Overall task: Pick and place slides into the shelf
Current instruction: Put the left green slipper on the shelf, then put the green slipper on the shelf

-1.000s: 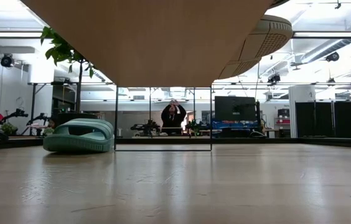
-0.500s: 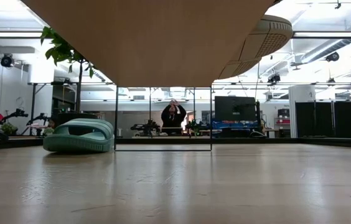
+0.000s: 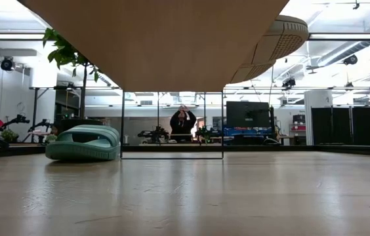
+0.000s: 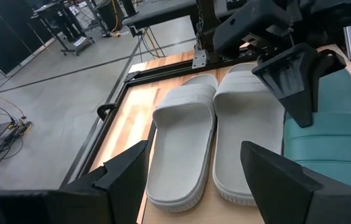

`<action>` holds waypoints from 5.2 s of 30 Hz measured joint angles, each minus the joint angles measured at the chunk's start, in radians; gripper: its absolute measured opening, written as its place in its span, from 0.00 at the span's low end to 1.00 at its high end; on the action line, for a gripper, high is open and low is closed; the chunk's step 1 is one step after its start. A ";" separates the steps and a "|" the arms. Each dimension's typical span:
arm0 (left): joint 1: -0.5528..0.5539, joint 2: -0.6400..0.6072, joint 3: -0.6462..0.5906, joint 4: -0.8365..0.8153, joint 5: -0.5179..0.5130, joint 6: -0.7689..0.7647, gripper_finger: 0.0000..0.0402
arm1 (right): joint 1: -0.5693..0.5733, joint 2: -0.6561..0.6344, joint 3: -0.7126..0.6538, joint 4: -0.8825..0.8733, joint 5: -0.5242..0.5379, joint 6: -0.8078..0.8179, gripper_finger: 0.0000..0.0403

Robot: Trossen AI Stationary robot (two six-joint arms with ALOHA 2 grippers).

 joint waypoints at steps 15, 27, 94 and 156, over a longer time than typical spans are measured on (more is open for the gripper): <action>0.000 0.000 -0.001 0.000 0.000 0.000 0.59 | -0.027 0.000 0.000 0.037 -0.078 0.006 0.03; 0.000 0.000 -0.001 -0.001 0.000 0.000 0.59 | -0.034 0.000 0.000 0.037 -0.079 0.036 0.03; 0.000 0.000 -0.001 -0.018 0.000 0.000 0.59 | -0.014 -0.002 0.005 -0.023 -0.150 0.126 0.02; 0.022 -0.024 -0.072 -0.501 -0.044 -0.363 0.59 | 0.384 -0.102 0.216 -0.774 0.743 0.955 0.15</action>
